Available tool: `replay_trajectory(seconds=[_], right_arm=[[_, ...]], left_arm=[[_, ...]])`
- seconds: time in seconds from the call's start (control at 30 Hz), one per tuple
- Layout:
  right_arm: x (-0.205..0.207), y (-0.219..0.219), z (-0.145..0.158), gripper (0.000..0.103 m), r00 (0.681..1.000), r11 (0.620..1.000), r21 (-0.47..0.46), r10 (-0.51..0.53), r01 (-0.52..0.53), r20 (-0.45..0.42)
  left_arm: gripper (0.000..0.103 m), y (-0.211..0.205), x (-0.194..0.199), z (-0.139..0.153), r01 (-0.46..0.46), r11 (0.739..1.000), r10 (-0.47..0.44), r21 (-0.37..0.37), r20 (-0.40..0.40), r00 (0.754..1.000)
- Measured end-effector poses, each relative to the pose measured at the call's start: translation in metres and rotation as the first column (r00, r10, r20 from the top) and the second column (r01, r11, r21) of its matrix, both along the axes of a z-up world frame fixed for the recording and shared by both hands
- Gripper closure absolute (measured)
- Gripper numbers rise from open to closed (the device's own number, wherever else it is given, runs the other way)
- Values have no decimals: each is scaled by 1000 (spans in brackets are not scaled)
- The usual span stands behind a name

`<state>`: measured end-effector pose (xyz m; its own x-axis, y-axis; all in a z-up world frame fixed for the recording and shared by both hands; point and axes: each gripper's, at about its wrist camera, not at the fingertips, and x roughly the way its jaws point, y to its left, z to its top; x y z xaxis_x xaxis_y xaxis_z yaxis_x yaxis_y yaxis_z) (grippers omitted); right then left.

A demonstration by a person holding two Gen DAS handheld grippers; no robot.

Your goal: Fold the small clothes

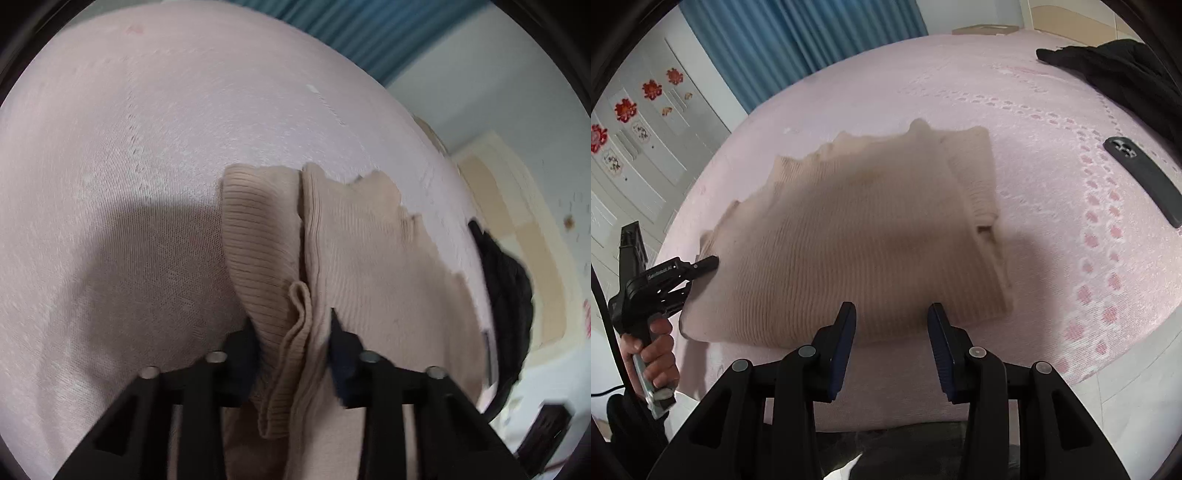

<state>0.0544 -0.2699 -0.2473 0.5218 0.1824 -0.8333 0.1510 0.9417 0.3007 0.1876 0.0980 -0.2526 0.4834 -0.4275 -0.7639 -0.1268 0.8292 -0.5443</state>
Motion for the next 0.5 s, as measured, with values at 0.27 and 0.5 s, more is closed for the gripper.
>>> replay_trajectory(seconds=[0.27, 0.5], right_arm=[[-4, -21, 20, 62, 997, 1000, -15, -13, 14, 73], [-23, -51, 33, 62, 994, 995, -77, -49, 57, 96]], left_arm=[[81, -43, -6, 61, -21, 988, 7, 156, 88, 996], [82, -117, -5, 124, 3, 976, -37, 219, 154, 987]])
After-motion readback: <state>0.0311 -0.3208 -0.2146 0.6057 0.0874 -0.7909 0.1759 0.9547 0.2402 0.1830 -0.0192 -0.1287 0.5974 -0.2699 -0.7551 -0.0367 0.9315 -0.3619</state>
